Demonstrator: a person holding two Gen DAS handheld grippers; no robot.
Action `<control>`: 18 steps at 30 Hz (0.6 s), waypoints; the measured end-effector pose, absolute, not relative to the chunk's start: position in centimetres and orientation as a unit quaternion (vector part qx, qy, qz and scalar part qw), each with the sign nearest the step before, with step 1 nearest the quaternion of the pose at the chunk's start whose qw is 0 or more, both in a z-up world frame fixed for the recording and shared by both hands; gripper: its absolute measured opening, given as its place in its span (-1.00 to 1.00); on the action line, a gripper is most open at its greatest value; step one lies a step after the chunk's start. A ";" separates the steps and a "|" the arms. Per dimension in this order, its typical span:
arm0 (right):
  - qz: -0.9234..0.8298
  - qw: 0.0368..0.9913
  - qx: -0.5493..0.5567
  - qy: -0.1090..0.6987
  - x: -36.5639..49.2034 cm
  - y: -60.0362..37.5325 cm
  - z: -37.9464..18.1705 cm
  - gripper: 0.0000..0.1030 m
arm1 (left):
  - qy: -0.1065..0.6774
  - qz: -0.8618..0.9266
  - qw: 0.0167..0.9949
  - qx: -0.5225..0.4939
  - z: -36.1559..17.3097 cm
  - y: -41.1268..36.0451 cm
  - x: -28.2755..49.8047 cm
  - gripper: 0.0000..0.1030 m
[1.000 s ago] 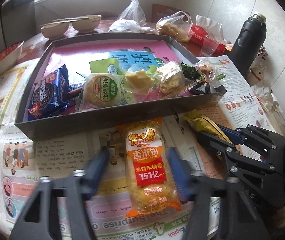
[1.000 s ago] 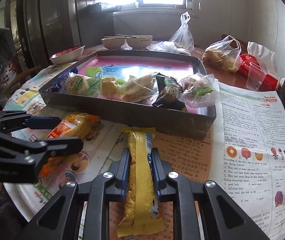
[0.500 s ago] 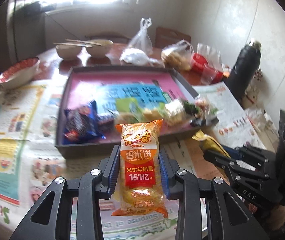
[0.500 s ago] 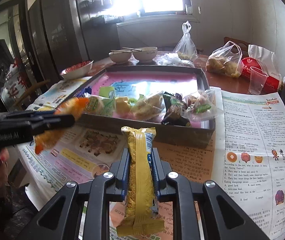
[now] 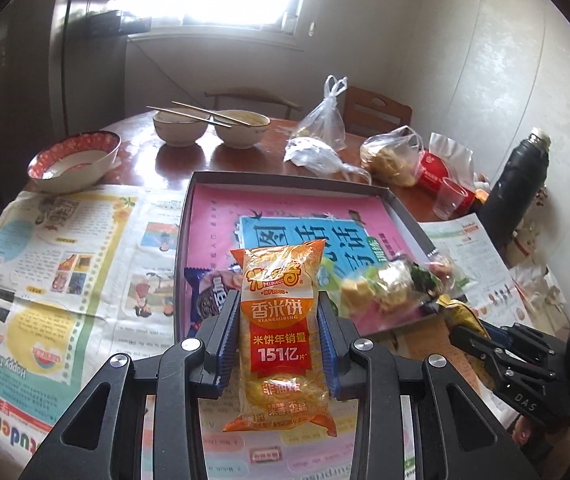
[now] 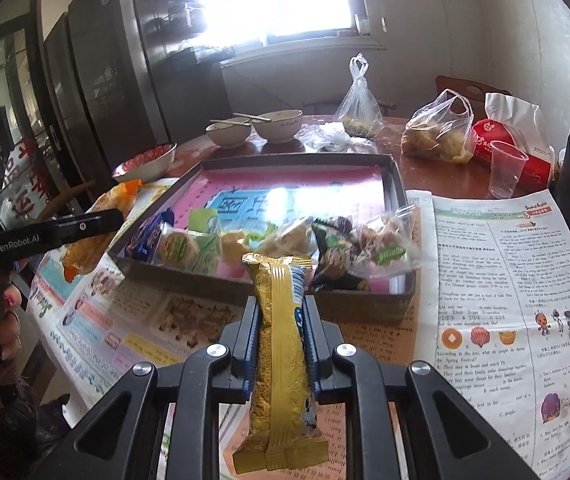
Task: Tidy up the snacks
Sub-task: 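Carry the rice-cracker bag and candy bar over the tray with both tools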
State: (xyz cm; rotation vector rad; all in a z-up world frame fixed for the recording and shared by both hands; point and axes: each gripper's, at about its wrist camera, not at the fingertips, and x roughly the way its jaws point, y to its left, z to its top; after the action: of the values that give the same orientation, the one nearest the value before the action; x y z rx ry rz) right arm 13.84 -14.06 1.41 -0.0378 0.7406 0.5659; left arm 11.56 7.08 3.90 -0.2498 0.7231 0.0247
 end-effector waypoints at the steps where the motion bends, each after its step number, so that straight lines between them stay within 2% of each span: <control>1: 0.271 0.894 -0.017 0.356 14.0 -14.0 1.5 -0.60 | 0.354 0.012 0.927 -0.124 3.8 7.1 11.8 -0.29; 18: 0.280 0.894 0.001 0.349 17.9 -10.7 2.6 -0.60 | 0.362 0.010 0.923 -0.129 2.6 7.4 15.6 -0.29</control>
State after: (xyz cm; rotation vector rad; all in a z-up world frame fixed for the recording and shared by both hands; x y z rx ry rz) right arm 17.93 -10.71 2.62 0.0014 0.7239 0.5809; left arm 15.56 7.39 2.61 -0.2642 0.7423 0.0204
